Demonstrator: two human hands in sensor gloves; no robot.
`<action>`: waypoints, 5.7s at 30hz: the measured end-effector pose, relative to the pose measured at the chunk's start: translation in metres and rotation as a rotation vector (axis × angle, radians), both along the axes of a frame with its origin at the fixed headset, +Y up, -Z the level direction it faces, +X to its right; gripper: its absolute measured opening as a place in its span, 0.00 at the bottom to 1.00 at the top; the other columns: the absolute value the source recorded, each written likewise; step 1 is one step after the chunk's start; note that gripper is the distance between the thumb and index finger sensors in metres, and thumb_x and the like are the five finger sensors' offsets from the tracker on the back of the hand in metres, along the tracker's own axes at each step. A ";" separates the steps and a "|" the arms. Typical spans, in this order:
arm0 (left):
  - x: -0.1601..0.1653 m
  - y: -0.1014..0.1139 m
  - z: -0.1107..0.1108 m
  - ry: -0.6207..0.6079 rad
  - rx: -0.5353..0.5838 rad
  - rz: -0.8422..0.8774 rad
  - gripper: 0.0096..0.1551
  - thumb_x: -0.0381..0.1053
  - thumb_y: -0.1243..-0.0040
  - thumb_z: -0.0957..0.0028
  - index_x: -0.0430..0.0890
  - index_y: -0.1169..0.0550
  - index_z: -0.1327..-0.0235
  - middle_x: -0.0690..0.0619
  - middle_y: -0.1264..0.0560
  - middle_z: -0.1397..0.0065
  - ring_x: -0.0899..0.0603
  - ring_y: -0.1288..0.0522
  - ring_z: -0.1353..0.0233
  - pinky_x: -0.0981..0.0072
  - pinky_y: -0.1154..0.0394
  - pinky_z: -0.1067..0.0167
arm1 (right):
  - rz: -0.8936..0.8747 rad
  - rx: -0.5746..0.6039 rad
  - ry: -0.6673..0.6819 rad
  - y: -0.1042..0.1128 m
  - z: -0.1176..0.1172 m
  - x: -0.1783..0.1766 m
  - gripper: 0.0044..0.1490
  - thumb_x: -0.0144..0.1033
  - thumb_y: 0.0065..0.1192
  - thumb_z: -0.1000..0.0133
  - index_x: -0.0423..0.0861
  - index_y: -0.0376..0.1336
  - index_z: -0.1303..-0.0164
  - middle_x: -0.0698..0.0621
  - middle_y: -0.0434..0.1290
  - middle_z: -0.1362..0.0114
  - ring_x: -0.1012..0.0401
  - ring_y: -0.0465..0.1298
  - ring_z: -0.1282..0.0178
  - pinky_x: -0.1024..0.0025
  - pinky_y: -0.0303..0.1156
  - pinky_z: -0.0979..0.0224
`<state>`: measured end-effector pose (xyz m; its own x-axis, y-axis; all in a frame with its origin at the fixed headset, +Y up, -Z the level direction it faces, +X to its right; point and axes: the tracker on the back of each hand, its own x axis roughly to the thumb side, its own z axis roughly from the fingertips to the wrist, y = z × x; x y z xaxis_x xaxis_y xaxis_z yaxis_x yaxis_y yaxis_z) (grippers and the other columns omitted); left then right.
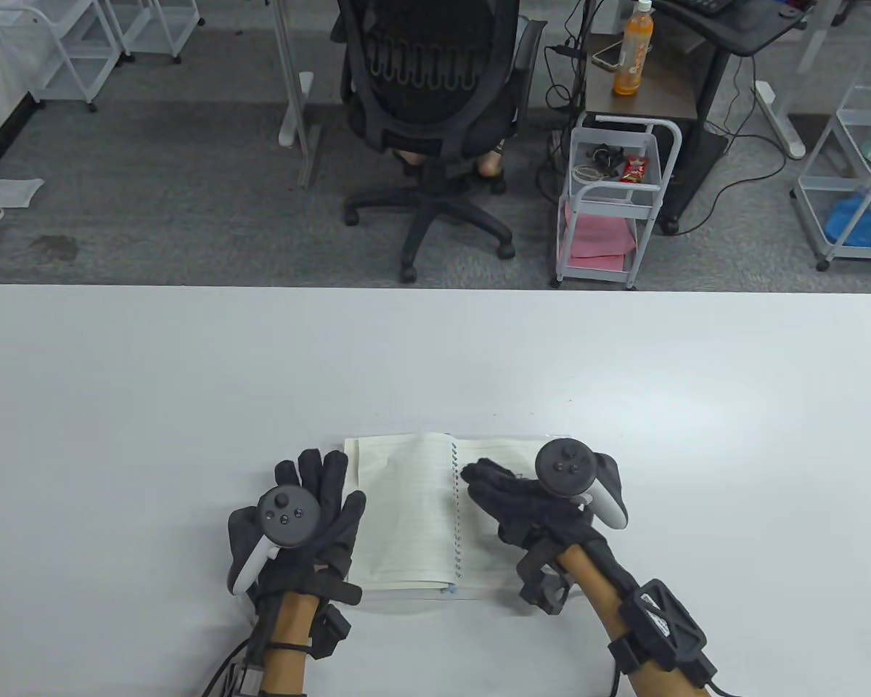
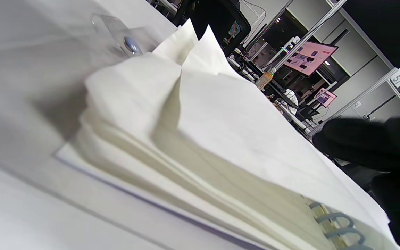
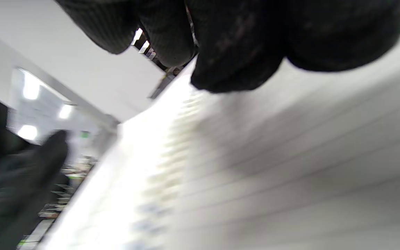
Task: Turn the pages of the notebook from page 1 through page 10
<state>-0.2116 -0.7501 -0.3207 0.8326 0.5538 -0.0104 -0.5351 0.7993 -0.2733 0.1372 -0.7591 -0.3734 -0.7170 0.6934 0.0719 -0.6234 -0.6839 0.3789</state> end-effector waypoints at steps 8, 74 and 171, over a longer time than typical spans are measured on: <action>0.002 0.000 0.000 -0.004 -0.016 -0.009 0.42 0.72 0.70 0.35 0.63 0.63 0.13 0.54 0.73 0.14 0.42 0.82 0.18 0.41 0.80 0.33 | 0.303 -0.053 -0.182 -0.023 -0.014 0.031 0.34 0.52 0.53 0.35 0.55 0.52 0.19 0.48 0.47 0.13 0.64 0.74 0.68 0.65 0.75 0.64; -0.009 0.002 0.000 0.022 0.006 0.064 0.42 0.72 0.70 0.35 0.63 0.63 0.13 0.54 0.73 0.14 0.42 0.82 0.18 0.41 0.80 0.33 | 0.010 0.010 0.096 0.003 0.015 -0.026 0.34 0.53 0.46 0.33 0.47 0.58 0.21 0.38 0.55 0.15 0.57 0.78 0.65 0.57 0.77 0.61; -0.006 -0.004 -0.001 0.019 -0.028 0.042 0.42 0.71 0.70 0.35 0.63 0.63 0.13 0.54 0.73 0.14 0.42 0.82 0.18 0.41 0.80 0.33 | 0.381 -0.073 -0.245 -0.027 -0.020 0.031 0.39 0.55 0.52 0.36 0.55 0.45 0.19 0.48 0.46 0.14 0.70 0.72 0.71 0.72 0.75 0.68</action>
